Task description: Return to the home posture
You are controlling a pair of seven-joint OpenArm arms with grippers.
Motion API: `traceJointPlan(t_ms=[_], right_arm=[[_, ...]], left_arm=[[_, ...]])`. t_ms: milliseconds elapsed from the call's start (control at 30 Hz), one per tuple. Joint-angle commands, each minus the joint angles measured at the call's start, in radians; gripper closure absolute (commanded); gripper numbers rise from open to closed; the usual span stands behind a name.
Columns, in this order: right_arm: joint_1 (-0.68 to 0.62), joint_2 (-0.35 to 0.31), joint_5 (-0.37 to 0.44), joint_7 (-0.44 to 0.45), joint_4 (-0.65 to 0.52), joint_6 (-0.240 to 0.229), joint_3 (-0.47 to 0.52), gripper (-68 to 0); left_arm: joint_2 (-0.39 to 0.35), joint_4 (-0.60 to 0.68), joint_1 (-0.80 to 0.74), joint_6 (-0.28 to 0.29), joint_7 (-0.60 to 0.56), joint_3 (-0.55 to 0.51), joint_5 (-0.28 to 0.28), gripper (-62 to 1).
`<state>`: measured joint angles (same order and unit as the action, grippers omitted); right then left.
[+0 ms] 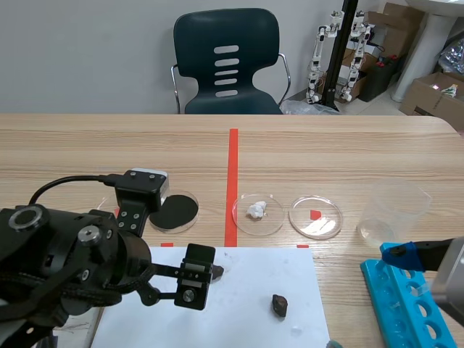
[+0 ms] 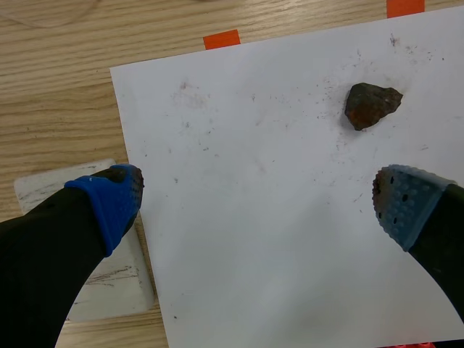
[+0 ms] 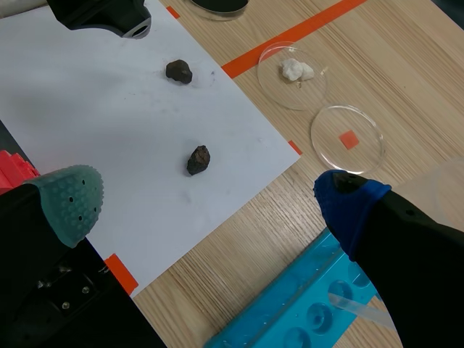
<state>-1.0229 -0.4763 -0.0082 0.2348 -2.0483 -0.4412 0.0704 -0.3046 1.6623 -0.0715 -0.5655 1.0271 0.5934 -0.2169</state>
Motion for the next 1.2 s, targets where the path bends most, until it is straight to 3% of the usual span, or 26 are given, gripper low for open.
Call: traceJointPlan(t_ms=[0, 433, 733, 933, 1067, 1167], right_arm=[[0.006, 0.000, 0.012, 0.014, -0.020, 0.004, 0.002, -60.8], [0.006, 0.000, 0.012, 0.014, -0.020, 0.004, 0.002, -60.8], [0.006, 0.000, 0.012, 0.014, -0.020, 0.004, 0.002, -60.8], [0.006, 0.000, 0.012, 0.014, -0.020, 0.004, 0.002, -60.8], [0.006, 0.000, 0.012, 0.014, -0.020, 0.004, 0.002, -60.8], [0.006, 0.000, 0.012, 0.014, -0.020, 0.004, 0.002, -60.8]], left_arm=[[0.005, 0.003, 0.005, 0.000, -0.010, -0.001, 0.005, -62.3], [0.005, 0.004, -0.025, 0.000, -0.029, -0.001, 0.001, -62.3], [-0.016, 0.072, -0.106, 0.047, -0.245, -0.001, -0.004, -62.3], [-0.099, 0.137, -0.168, 0.164, -0.412, -0.018, -0.054, -62.3], [-0.143, 0.170, -0.239, 0.304, -0.522, -0.100, -0.084, -62.3], [-0.163, 0.189, -0.309, 0.444, -0.601, -0.195, -0.087, -62.3]])
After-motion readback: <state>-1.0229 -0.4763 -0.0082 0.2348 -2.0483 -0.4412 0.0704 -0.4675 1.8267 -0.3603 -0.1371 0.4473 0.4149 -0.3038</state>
